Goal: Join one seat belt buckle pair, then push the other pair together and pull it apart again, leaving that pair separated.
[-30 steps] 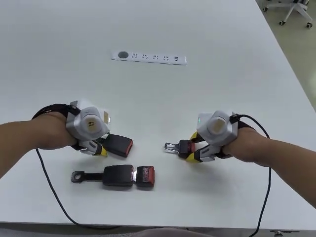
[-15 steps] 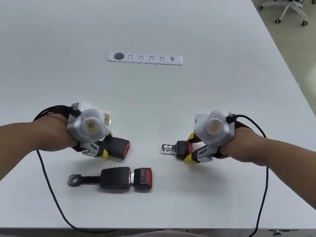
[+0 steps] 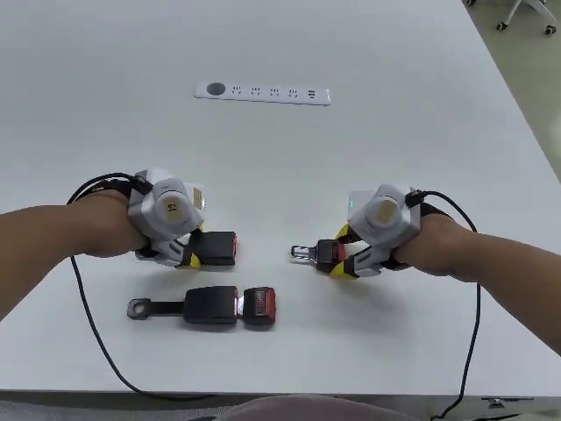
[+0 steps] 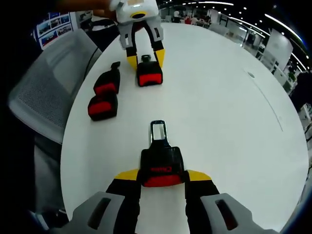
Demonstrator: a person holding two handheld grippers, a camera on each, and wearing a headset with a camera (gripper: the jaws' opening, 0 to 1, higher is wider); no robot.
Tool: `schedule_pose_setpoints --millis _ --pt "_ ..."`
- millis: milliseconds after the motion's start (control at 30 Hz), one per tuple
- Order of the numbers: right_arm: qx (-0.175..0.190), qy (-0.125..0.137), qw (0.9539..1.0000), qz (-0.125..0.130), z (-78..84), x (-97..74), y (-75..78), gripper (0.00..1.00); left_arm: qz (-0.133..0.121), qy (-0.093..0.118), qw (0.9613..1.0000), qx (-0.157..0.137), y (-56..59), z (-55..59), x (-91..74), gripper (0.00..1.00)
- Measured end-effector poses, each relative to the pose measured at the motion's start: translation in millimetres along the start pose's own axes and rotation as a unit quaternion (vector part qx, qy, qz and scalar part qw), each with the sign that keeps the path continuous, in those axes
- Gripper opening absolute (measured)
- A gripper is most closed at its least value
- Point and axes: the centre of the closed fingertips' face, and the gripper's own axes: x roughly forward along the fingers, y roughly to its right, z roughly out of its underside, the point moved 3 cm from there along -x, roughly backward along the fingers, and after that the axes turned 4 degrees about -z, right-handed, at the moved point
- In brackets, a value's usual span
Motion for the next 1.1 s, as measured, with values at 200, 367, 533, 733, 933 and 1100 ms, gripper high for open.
schedule_pose_setpoints --millis 200,367,533,733,933,1100 --pt "0.004 -0.005 1.0000 0.001 1.1 -0.5 -0.4 0.32 -0.001 -0.004 1.0000 0.007 -1.0 2.4 1.8 0.32" --pt "0.008 -0.011 0.9999 0.004 -2.0 0.9 0.7 0.32 -0.004 -0.007 1.0000 0.004 -0.7 2.8 1.8 0.32" --pt "0.006 -0.008 0.9999 0.005 -9.8 5.3 -0.4 0.32 -0.004 -0.011 0.9999 0.002 0.2 2.0 2.2 0.32" --pt "-0.009 0.002 1.0000 0.004 -34.4 18.3 -6.6 0.32 0.000 -0.013 0.9999 0.002 0.7 1.3 3.5 0.32" --pt "-0.016 0.005 0.9999 0.004 -62.9 34.4 -11.8 0.32 0.001 -0.017 0.9999 0.002 0.6 0.0 4.7 0.32" --pt "-0.014 0.005 0.9999 0.009 -70.1 40.0 -11.4 0.32 0.000 -0.014 0.9999 -0.003 0.7 0.4 5.0 0.32"
